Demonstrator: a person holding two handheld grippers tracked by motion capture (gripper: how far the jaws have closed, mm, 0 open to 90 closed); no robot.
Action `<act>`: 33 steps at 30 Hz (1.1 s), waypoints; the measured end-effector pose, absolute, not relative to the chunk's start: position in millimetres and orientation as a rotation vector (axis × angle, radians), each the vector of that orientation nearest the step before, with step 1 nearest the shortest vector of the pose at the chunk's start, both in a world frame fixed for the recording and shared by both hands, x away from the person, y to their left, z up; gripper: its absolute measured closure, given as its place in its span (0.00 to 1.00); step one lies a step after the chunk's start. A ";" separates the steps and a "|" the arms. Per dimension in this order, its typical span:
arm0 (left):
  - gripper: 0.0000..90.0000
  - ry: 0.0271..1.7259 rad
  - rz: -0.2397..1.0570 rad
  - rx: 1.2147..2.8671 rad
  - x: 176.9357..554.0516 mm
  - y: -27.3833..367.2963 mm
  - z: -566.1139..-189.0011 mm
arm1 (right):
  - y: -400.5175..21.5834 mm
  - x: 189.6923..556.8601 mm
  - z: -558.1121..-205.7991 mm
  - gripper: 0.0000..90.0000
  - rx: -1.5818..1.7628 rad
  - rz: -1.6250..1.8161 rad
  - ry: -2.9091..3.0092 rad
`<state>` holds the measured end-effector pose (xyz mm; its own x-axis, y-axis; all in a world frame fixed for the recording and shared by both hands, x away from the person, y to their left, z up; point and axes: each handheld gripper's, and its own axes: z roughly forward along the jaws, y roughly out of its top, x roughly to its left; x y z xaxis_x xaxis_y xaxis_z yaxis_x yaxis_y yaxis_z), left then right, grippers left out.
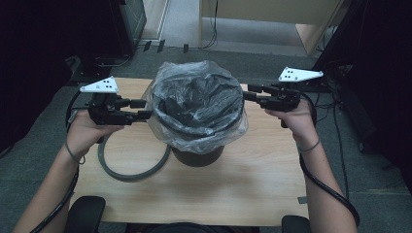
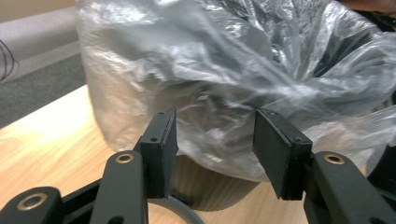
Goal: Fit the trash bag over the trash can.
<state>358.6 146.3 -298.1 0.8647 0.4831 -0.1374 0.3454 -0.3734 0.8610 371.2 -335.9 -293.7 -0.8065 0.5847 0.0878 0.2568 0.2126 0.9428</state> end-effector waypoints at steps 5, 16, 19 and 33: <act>0.61 0.596 0.175 2.041 366.2 142.6 -306.5 | -329.9 380.5 -291.0 0.62 0.789 1.629 2.163; 0.97 0.648 0.120 2.048 385.1 129.4 -314.0 | -307.7 408.1 -290.4 0.61 0.799 1.660 2.155; 1.00 0.675 0.135 2.045 391.7 128.3 -317.8 | -302.0 410.5 -288.3 0.60 0.782 1.651 2.163; 0.61 0.647 0.118 2.016 405.2 162.7 -294.9 | -299.5 412.2 -282.5 0.53 0.751 1.608 2.192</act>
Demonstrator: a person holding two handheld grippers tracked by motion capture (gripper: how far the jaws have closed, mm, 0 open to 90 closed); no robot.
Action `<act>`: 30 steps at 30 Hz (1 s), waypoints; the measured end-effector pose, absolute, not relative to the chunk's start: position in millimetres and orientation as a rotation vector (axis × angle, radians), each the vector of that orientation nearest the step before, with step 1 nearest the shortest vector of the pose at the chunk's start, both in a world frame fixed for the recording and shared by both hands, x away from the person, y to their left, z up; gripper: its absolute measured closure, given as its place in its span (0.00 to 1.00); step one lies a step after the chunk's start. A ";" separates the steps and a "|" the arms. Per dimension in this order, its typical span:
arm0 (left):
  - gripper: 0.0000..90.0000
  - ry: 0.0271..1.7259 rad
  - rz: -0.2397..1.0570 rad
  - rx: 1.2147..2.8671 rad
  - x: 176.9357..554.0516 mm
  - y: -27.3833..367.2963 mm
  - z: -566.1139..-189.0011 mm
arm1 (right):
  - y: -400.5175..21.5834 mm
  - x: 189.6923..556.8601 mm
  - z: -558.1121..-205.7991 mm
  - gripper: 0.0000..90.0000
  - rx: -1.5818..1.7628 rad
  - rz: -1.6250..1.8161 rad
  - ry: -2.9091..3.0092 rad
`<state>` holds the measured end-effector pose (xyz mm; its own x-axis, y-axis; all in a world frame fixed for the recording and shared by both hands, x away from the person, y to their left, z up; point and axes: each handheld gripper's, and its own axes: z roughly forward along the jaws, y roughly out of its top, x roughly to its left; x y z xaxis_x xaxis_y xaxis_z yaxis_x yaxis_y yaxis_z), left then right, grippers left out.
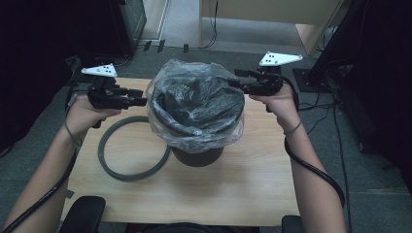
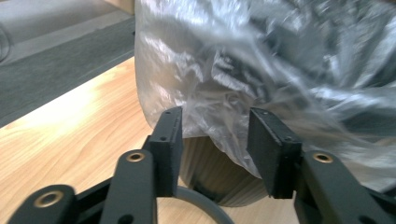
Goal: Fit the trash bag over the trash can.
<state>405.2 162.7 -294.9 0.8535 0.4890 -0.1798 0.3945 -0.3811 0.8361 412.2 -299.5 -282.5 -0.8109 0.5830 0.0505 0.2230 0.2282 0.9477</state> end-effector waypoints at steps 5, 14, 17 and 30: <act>0.54 0.593 0.159 1.975 408.8 166.1 -275.5 | -297.0 415.7 -279.4 0.51 0.746 1.609 2.207; 0.50 0.570 0.144 2.001 433.3 135.6 -267.4 | -281.6 432.3 -281.7 0.50 0.759 1.607 2.243; 0.51 0.600 0.126 1.997 444.2 129.3 -268.3 | -278.6 436.6 -282.8 0.56 0.780 1.616 2.252; 0.87 0.640 0.082 1.980 461.3 115.8 -267.7 | -274.9 449.0 -273.5 0.97 0.888 1.605 2.233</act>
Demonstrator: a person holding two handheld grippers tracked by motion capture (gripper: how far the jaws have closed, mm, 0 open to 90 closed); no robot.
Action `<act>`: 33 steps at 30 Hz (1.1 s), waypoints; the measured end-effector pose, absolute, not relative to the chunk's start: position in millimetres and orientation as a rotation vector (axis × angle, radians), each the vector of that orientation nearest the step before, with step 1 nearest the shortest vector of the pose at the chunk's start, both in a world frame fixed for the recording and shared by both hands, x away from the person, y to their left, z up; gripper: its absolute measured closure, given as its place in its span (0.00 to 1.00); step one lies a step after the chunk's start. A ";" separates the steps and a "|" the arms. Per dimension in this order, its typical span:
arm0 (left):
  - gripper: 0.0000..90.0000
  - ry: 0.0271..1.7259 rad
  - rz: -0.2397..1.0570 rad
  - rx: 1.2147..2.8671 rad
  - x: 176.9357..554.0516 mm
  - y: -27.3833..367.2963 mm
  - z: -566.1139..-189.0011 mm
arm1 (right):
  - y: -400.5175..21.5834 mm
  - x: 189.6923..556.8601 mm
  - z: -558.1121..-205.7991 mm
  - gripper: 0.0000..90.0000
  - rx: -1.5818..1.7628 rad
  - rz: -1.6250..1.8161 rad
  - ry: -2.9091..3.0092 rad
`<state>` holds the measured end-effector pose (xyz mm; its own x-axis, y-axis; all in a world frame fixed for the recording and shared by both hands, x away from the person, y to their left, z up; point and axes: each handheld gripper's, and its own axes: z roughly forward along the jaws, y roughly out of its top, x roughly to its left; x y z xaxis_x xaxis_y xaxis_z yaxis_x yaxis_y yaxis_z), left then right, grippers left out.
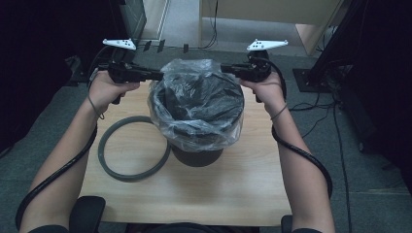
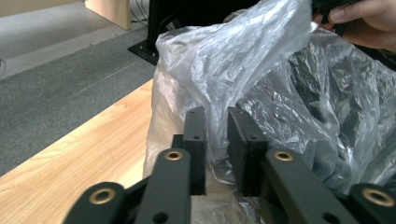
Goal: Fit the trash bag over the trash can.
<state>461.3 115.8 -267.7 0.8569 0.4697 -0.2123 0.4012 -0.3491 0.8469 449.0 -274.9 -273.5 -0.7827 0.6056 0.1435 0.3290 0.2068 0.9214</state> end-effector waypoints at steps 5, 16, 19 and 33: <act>0.90 0.677 0.091 1.924 464.0 119.9 -266.9 | -275.8 451.5 -273.0 1.00 0.913 1.587 2.204; 0.87 0.669 0.071 1.892 463.0 133.0 -262.2 | -272.2 451.8 -270.7 1.00 0.886 1.588 2.198; 0.84 0.681 0.102 1.905 464.3 133.4 -262.4 | -269.9 453.5 -270.5 1.00 0.878 1.589 2.199; 0.97 0.800 0.089 1.951 480.8 127.9 -304.8 | -273.0 475.6 -291.6 1.00 0.980 1.629 2.190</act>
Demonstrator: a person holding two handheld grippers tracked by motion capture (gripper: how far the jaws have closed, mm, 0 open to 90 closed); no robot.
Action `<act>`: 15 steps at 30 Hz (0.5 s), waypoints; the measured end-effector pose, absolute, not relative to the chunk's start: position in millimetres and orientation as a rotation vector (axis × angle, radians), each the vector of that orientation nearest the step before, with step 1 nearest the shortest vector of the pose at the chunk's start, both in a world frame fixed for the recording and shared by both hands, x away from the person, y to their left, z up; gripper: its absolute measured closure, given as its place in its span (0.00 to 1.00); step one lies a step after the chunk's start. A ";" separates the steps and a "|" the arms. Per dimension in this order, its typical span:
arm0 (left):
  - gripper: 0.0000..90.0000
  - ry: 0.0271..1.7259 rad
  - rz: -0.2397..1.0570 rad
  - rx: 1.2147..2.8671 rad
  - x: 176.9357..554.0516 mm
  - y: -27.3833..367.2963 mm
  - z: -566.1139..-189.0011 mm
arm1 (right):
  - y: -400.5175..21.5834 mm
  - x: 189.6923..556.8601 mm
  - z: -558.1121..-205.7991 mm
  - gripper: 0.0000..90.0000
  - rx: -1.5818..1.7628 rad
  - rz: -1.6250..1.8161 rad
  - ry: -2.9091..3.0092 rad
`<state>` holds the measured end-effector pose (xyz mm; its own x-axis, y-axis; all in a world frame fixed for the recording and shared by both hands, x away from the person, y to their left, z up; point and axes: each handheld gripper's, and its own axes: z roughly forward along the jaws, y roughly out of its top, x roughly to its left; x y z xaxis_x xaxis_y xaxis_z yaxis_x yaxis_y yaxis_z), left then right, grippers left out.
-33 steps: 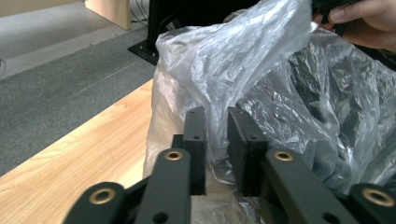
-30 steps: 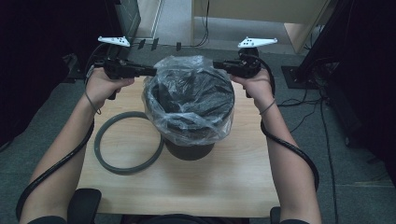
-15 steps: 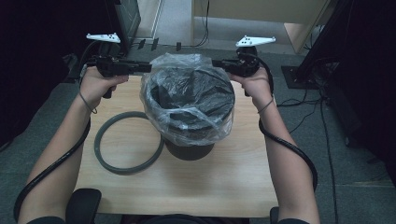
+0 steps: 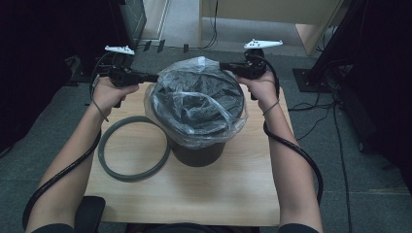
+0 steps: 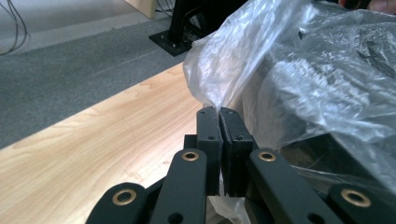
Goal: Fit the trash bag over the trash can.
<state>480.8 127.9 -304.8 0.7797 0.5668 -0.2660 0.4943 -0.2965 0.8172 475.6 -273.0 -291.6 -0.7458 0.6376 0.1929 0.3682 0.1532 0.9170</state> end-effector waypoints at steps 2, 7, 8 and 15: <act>0.97 0.795 0.088 1.951 480.3 125.2 -306.4 | -274.5 477.0 -293.2 1.00 0.995 1.605 2.192; 0.97 0.780 0.089 1.986 480.6 116.3 -310.9 | -277.9 480.0 -303.1 1.00 1.046 1.580 2.197; 0.97 0.780 0.091 1.986 480.7 115.4 -311.7 | -278.2 480.3 -305.5 1.00 1.044 1.571 2.202; 0.97 0.788 0.078 2.010 481.9 114.9 -322.9 | -283.9 479.3 -326.1 1.00 1.068 1.432 2.243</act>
<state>481.9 114.9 -322.9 0.7911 0.5578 -0.2510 0.4981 -0.3492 0.7937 479.3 -283.9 -326.1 -0.6903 0.7071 0.1532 0.4367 0.2384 0.8675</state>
